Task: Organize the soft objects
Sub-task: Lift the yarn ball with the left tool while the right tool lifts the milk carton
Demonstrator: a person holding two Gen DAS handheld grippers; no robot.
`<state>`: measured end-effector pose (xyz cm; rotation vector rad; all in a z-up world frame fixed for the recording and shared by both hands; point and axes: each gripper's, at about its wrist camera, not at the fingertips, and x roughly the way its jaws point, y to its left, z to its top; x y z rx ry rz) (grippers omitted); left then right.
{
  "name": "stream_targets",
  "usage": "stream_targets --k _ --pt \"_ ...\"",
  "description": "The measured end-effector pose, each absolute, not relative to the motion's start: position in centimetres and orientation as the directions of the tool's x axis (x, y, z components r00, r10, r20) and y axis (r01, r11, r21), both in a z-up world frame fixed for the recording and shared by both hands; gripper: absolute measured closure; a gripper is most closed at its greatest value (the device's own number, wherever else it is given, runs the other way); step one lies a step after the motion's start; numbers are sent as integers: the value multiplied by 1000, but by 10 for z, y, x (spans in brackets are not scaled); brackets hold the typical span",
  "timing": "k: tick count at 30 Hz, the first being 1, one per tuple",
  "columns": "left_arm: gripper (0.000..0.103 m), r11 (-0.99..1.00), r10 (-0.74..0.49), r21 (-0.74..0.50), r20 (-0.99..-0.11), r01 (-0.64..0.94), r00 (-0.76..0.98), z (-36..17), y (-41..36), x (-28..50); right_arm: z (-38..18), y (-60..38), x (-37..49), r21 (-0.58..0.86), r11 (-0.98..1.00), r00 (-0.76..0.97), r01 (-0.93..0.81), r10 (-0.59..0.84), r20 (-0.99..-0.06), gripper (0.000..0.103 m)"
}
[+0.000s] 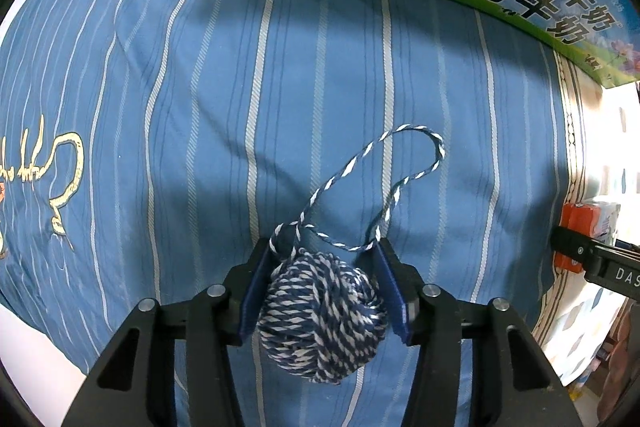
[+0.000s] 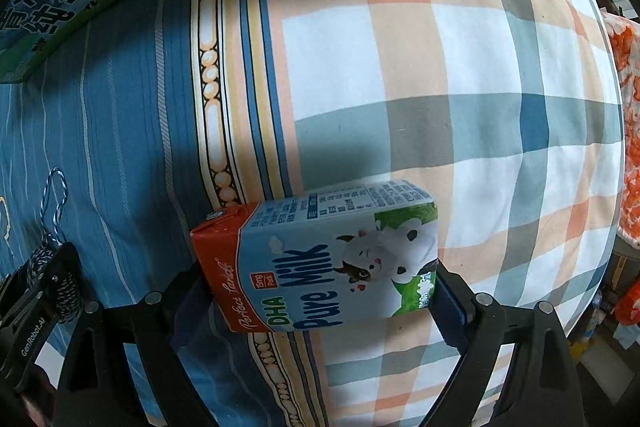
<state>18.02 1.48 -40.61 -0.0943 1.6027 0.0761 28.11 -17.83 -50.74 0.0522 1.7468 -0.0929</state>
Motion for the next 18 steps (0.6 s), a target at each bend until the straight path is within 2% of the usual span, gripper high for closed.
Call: stream_targets --k 8,11,14,16,18 --pt "66 993 -45 -43 -999 -109 -23 -390 15 177 -501 -184 278 -4 995 -177 97 13 -984 11" --pt "73 992 -70 -68 -997 -109 -17 -378 15 175 -495 -186 274 23 994 -172 107 42 -984 11" --pt "72 995 -68 -65 -997 -82 -28 -375 12 175 -486 -186 269 45 993 -163 105 62 -985 11" --pt "65 994 -75 -70 -995 -85 -67 -384 16 178 -482 -184 268 55 994 -161 94 70 -984 11" --pt "42 986 -120 -105 -987 -132 -110 -396 24 179 -479 -183 267 59 995 -160 85 72 -985 11"
